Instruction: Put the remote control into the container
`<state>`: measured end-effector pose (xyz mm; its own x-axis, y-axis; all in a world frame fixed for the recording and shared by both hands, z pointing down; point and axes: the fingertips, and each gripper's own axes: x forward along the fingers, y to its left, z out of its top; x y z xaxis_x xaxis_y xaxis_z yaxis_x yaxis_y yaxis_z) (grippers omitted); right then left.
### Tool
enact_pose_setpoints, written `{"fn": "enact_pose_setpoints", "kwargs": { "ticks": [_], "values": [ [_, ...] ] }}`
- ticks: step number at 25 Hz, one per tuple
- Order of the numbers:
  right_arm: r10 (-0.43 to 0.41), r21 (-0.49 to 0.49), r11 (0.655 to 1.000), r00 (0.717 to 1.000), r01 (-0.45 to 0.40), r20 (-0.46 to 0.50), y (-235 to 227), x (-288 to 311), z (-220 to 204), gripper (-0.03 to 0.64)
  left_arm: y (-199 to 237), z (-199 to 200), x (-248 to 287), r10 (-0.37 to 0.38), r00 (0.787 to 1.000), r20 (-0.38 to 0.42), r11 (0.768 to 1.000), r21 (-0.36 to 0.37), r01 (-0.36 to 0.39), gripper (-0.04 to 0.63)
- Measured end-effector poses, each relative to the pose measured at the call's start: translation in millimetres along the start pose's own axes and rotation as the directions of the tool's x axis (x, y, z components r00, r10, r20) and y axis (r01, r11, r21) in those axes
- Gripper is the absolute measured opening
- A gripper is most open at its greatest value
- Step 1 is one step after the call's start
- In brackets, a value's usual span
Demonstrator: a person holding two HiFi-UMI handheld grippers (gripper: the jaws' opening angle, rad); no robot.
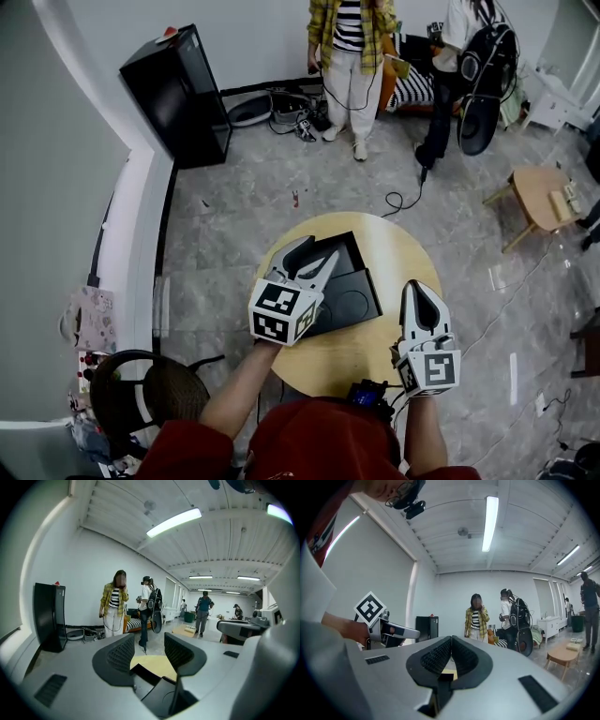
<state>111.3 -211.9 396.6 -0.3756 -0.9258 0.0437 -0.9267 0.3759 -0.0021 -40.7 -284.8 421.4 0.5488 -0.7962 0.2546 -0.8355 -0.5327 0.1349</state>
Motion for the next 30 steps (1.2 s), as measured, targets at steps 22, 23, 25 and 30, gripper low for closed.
{"fn": "enact_pose_setpoints", "kwargs": {
  "ticks": [22,23,25,30],
  "values": [
    [0.026,0.001,1.0,1.0,-0.026,0.01,7.9,10.5,14.9,0.023,-27.7,37.4,-72.1,0.07,0.967,0.243,0.997,0.015,-0.076,0.201],
    [0.026,0.006,1.0,1.0,-0.026,0.013,8.7,10.6,16.8,0.023,-28.6,38.1,-75.6,0.073,0.962,0.262,0.997,0.018,-0.081,0.201],
    [0.032,0.022,0.999,0.999,-0.032,0.029,11.1,10.8,19.9,0.023,-30.0,37.1,-82.8,0.083,0.951,0.297,0.995,0.029,-0.096,0.201],
    [0.027,0.005,1.0,1.0,-0.027,0.008,8.1,7.6,12.0,0.023,-33.1,31.4,-96.2,0.116,0.934,0.339,0.99,0.035,-0.136,0.199]
  ]
}}
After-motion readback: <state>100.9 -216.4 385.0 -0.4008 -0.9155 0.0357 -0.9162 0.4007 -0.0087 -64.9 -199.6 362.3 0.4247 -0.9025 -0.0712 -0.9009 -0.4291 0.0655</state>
